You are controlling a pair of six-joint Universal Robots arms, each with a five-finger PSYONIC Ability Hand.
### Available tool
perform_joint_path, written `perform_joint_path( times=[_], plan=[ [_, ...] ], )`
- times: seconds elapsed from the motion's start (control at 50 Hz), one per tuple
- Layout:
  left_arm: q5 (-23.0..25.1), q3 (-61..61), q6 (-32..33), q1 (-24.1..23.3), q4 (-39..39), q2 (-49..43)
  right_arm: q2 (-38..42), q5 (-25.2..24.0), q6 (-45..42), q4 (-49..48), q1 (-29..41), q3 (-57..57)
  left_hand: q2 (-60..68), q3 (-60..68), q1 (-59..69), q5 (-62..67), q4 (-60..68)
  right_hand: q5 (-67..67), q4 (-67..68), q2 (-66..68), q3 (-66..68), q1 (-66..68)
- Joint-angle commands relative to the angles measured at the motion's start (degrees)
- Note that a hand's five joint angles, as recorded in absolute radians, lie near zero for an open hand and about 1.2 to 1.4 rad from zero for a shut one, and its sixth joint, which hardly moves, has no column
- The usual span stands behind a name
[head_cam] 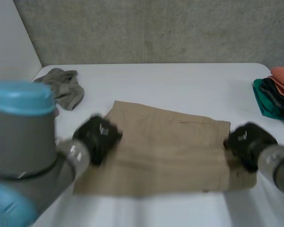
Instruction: Fold the laundry.
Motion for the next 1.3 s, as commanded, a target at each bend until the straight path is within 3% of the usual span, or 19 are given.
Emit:
perform_joint_path(
  times=[0.02,0.2,0.22,0.24,0.26,0.28,0.4,0.5,0.58,0.66,0.74,0.88,0.92,0.94,1.08,1.18,1.3],
  plan=[
    [-7.8,19.1,0.5,0.6,12.3,-17.3,10.9,4.4,4.9,-12.5,0.6,-9.7,11.5,11.7,13.8,12.7,11.3,11.1,11.4,12.5,11.6,17.6],
    [-8.2,35.8,2.0,0.9,20.9,-34.2,28.3,7.9,4.7,-23.3,2.7,-24.2,11.5,11.7,13.8,12.7,11.3,11.1,11.4,12.5,11.6,17.6],
    [-8.1,36.3,2.0,0.9,22.2,-34.8,30.5,8.4,4.8,-26.7,2.7,-26.1,11.5,11.7,13.8,12.7,11.3,-10.1,-9.9,-8.7,-9.7,-3.6],
    [-8.0,36.6,2.0,0.6,24.5,-35.3,31.1,8.5,4.7,-28.0,2.8,-26.5,-22.4,-22.2,-20.1,-21.3,-22.7,-31.8,-31.6,-30.4,-31.4,-25.3],
    [-8.0,36.5,2.0,0.5,25.7,-35.3,31.4,9.1,4.6,-29.8,2.9,-26.8,-46.9,-46.7,-44.6,-45.7,-47.2,-58.9,-58.6,-57.5,-58.4,-52.4],
    [-8.0,36.2,2.1,0.4,26.8,-35.2,31.3,9.6,4.6,-31.0,3.0,-26.9,-58.5,-58.3,-56.2,-57.3,-58.7,-58.9,-58.6,-57.5,-58.4,-52.4],
    [-7.9,30.7,1.2,-3.4,31.1,-30.9,27.0,12.0,6.7,-34.7,3.1,-23.0,-58.5,-58.3,-56.2,-57.3,-58.7,-58.9,-58.6,-57.5,-58.4,-52.4],
    [-7.9,23.6,0.8,-4.1,32.0,-23.0,17.9,11.2,10.5,-30.0,3.1,-15.4,-58.5,-58.3,-56.2,-57.3,-58.7,-58.9,-58.6,-57.5,-58.4,-52.4],
    [-7.9,17.7,-0.8,-4.2,32.0,-17.3,11.1,7.4,14.8,-18.4,2.7,-8.5,-58.5,-58.3,-56.2,-57.3,-58.7,-58.9,-58.6,-57.5,-58.4,-52.4],
    [-7.7,11.0,-4.7,-4.1,32.0,-12.6,10.6,1.8,22.4,-11.2,1.5,-4.0,-58.5,-58.3,-56.2,-57.3,-58.7,-55.3,-55.0,-53.9,-54.8,-48.8],
    [-6.0,6.9,-8.1,-4.2,32.0,-10.2,11.0,-4.2,26.2,-12.2,0.5,0.0,-58.5,-58.3,-56.2,-57.3,-58.7,-51.1,-50.8,-49.7,-50.6,-44.6],
    [-4.2,4.2,-9.9,-4.4,32.1,-9.6,13.1,-5.3,26.0,-21.2,-1.3,1.7,-58.5,-58.3,-56.2,-57.3,-58.7,-36.1,-35.8,-34.7,-35.7,-29.6],
    [-4.2,4.2,-10.0,-4.4,32.1,-9.7,14.9,-4.4,25.5,-22.4,-1.9,0.9,-58.5,-58.3,-56.2,-57.3,-58.7,0.7,1.0,2.1,1.2,7.2],
    [-4.3,4.2,-10.0,-4.4,32.1,-9.6,15.2,-3.6,25.1,-22.7,-2.0,0.9,-58.5,-58.3,-56.2,-57.3,-58.7,11.0,11.3,12.4,11.5,17.5],
    [-4.4,3.8,-10.0,-4.2,32.1,-8.5,13.7,3.8,20.1,-23.7,-4.9,3.2,-58.5,-58.3,-56.2,-57.3,-58.7,11.1,11.4,12.5,11.6,17.6],
    [-4.3,3.4,-10.0,-4.1,32.1,-7.0,8.2,1.9,17.0,-24.2,-9.2,6.5,-58.5,-58.3,-56.2,-57.3,-58.7,11.1,11.4,12.5,11.6,17.6],
    [-4.3,3.1,-10.0,-4.2,32.1,-5.5,6.7,-4.7,14.6,-23.9,-10.4,7.6,-58.5,-58.3,-56.2,-57.3,-58.7,11.1,11.4,12.5,11.6,17.6]
  ],
)
